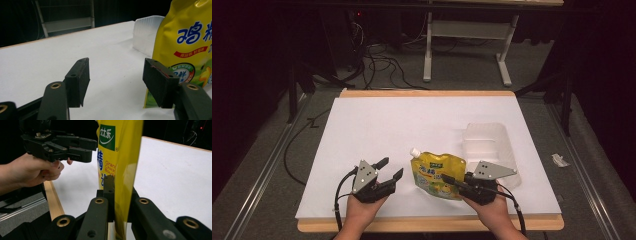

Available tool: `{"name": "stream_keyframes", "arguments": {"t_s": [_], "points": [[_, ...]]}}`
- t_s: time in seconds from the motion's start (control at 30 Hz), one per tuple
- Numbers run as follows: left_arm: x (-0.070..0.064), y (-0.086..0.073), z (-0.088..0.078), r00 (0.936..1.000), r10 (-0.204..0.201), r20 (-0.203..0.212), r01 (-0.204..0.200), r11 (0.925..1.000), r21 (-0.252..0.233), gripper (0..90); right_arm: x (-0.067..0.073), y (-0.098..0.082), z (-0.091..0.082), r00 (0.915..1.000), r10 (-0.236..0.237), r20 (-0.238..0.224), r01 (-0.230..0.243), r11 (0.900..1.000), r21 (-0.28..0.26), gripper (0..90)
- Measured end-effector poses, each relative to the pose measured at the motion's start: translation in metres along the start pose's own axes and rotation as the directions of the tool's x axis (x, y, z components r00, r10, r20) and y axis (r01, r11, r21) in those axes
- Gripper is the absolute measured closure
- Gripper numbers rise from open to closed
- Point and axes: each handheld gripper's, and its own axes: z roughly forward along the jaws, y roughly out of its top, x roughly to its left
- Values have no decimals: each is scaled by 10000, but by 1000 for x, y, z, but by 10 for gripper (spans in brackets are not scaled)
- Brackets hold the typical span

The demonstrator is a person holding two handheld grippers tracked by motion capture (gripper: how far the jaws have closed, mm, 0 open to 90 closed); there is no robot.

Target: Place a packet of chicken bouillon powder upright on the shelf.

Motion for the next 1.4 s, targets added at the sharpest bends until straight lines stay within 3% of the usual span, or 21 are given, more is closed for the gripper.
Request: {"name": "stream_keyframes", "arguments": {"t_s": [0.3,0.7,0.9,1.17,1.4], "points": [[-2,-1,2,9995,170,257,-175,9996,226,354,-2,3,-6,10000,-23,30,23,9998,-187,870],[1,0,1,9995,197,233,-202,9996,190,354,-6,12,-16,9998,197,-62,-200,9989,-436,871],[1,0,-1,9996,142,246,-145,9998,123,355,-10,36,-28,9999,94,-107,-105,9941,-1083,872],[-1,0,0,9995,196,265,-200,9997,142,355,-21,53,-40,9996,-161,243,187,9932,-1149,872],[-2,-1,1,9992,237,319,-243,9995,203,355,-44,57,-60,9962,-73,869,163,9945,-1030,873]]}}
